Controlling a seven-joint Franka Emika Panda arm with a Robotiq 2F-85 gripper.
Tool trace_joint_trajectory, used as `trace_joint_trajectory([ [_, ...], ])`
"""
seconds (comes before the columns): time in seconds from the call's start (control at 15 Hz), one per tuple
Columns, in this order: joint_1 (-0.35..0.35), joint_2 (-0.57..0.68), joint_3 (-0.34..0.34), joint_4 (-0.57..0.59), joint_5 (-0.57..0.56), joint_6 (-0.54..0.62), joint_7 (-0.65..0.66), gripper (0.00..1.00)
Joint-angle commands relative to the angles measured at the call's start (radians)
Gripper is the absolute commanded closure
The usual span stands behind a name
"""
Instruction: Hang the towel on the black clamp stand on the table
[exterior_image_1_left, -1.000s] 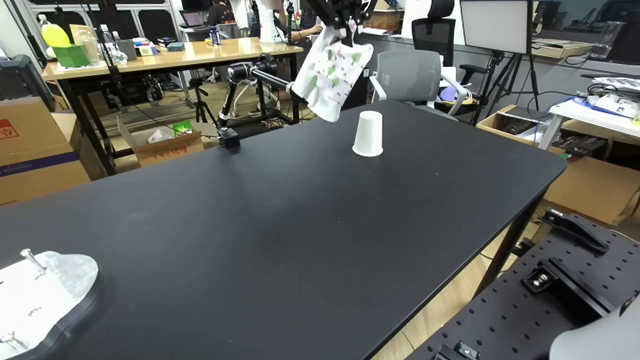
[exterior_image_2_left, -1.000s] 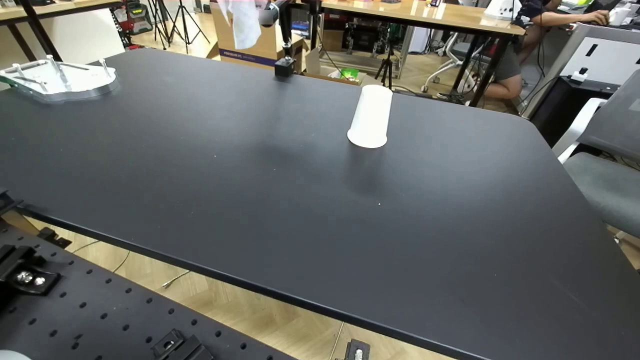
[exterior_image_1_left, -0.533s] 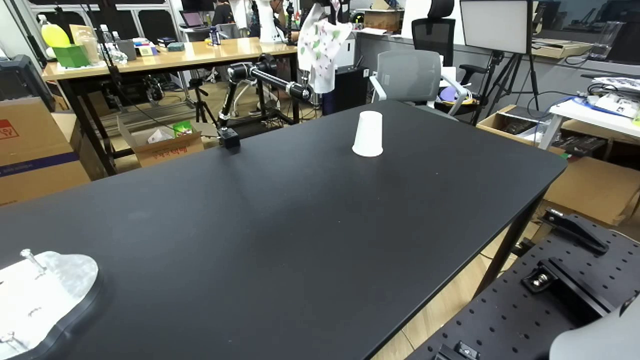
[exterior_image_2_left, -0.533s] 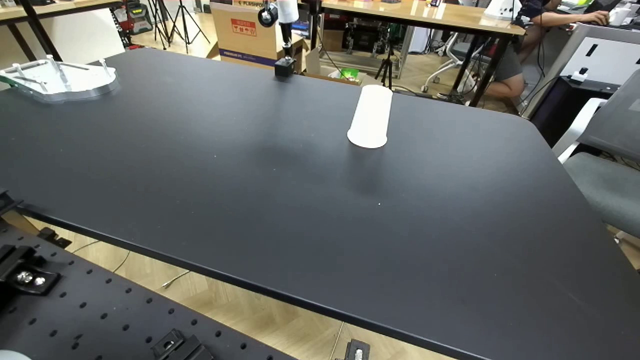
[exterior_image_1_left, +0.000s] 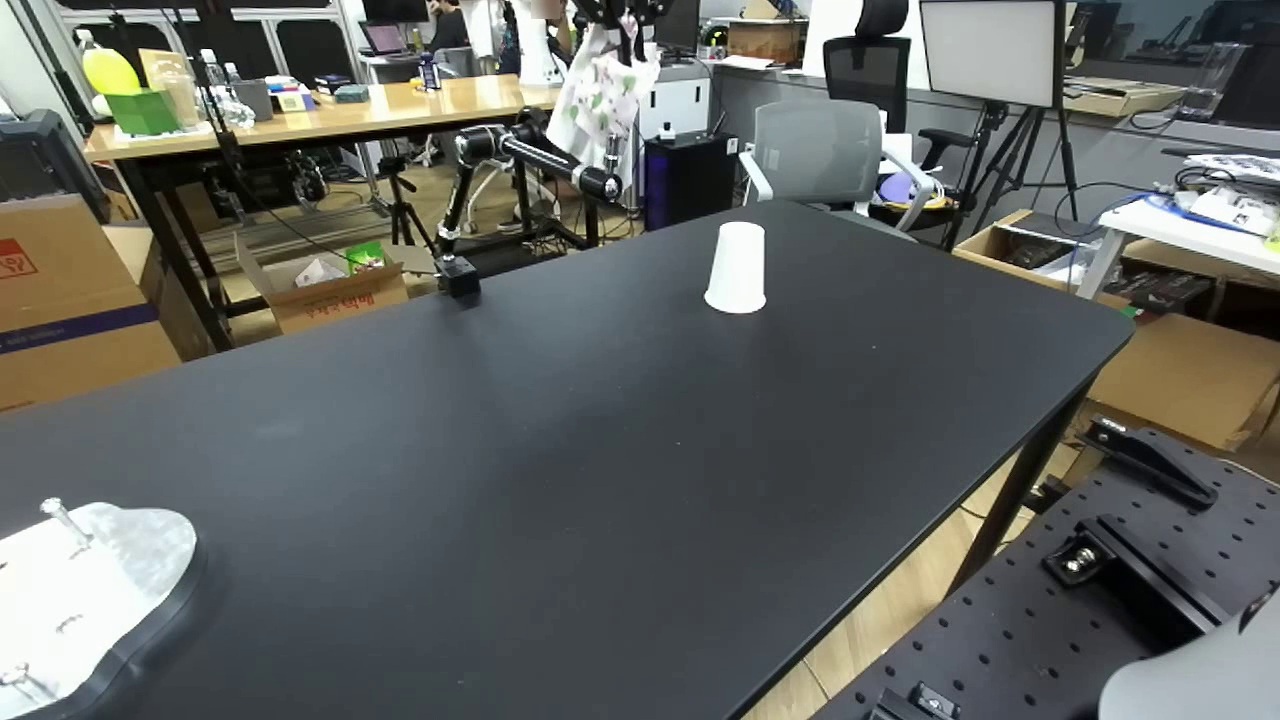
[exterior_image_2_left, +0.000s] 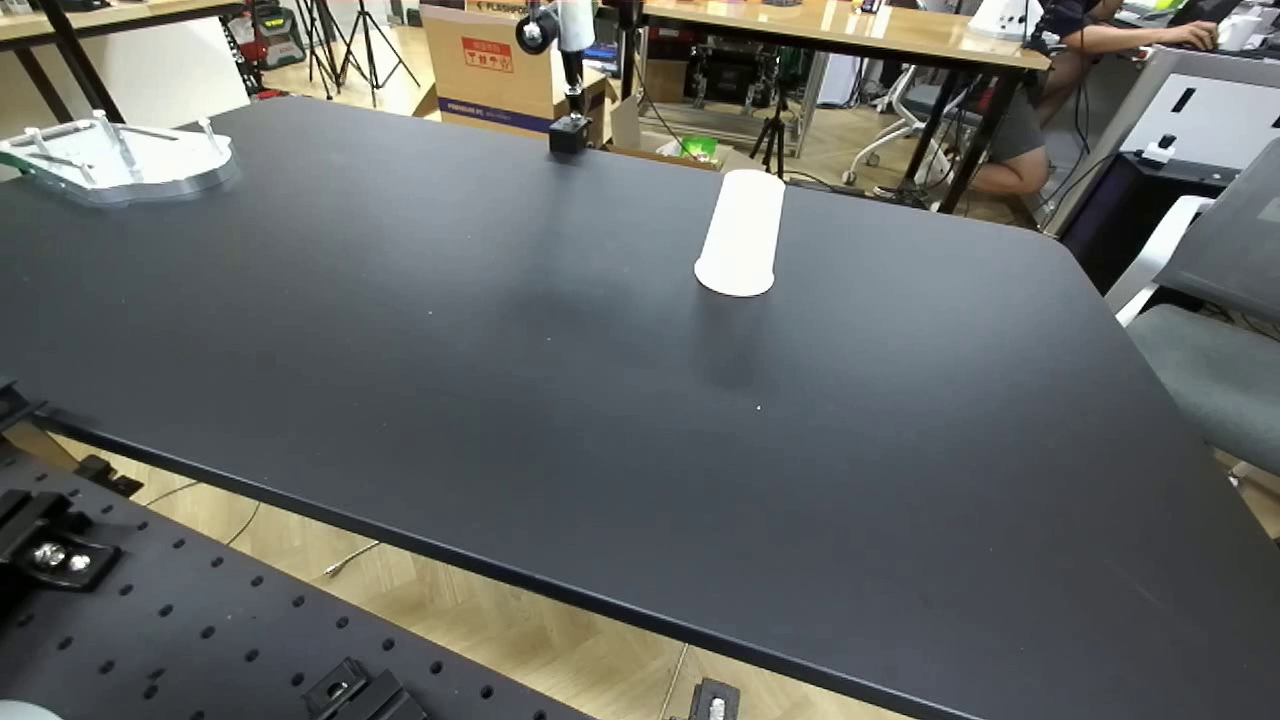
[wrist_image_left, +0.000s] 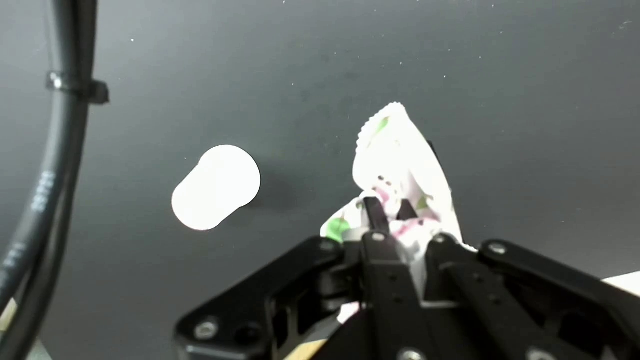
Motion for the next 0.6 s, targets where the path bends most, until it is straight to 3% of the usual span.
trace_joint_trajectory([
  [0.0,0.022,0.036,0.001,0.055,-0.002,-0.03,0.062,0.98],
  [0.53,0.037,-0.008,0.002,0.003,0.049,-0.14,0.108,0.98],
])
